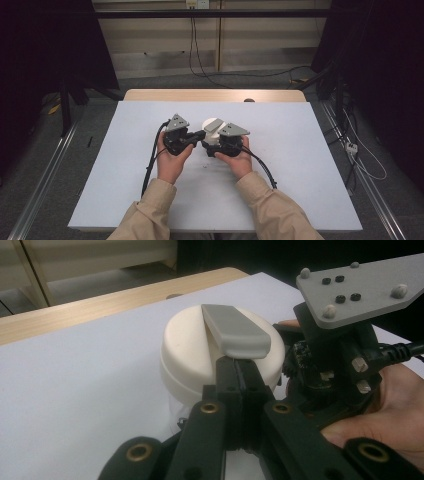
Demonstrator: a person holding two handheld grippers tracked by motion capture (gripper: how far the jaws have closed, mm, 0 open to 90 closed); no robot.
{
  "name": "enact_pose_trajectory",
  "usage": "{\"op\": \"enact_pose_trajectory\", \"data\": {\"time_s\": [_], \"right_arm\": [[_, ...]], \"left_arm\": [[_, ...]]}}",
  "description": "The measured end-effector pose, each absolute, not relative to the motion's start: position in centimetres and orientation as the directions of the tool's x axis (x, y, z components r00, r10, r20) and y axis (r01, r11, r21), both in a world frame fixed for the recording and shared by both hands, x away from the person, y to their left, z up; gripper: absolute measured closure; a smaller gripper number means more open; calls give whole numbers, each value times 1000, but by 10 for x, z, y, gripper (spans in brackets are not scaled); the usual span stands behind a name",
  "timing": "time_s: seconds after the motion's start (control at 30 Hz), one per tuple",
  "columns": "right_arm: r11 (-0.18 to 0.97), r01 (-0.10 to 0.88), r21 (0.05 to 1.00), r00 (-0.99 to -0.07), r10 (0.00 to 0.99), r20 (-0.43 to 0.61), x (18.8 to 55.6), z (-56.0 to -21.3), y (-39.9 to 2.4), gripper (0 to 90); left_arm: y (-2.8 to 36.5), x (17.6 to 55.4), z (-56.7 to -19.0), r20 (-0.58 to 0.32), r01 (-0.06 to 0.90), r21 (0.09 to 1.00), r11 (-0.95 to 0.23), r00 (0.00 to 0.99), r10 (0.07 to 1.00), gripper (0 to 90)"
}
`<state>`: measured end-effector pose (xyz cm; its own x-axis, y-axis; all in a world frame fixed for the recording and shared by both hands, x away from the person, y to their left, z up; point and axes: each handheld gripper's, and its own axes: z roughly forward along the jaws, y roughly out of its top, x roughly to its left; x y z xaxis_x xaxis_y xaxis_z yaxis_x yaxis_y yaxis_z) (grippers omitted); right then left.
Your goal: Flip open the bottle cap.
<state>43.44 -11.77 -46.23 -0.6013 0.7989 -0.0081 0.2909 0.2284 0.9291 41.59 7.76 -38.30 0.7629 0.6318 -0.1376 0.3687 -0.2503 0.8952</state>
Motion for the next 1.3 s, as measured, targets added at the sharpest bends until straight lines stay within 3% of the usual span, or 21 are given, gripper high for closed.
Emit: {"op": "enact_pose_trajectory", "data": {"time_s": [1.3], "right_arm": [[229,292,929,-597,802,-10,434,-462,-117,186]], "left_arm": [[59,434,-357,-113,337,907,-254,773,624,900]]}}
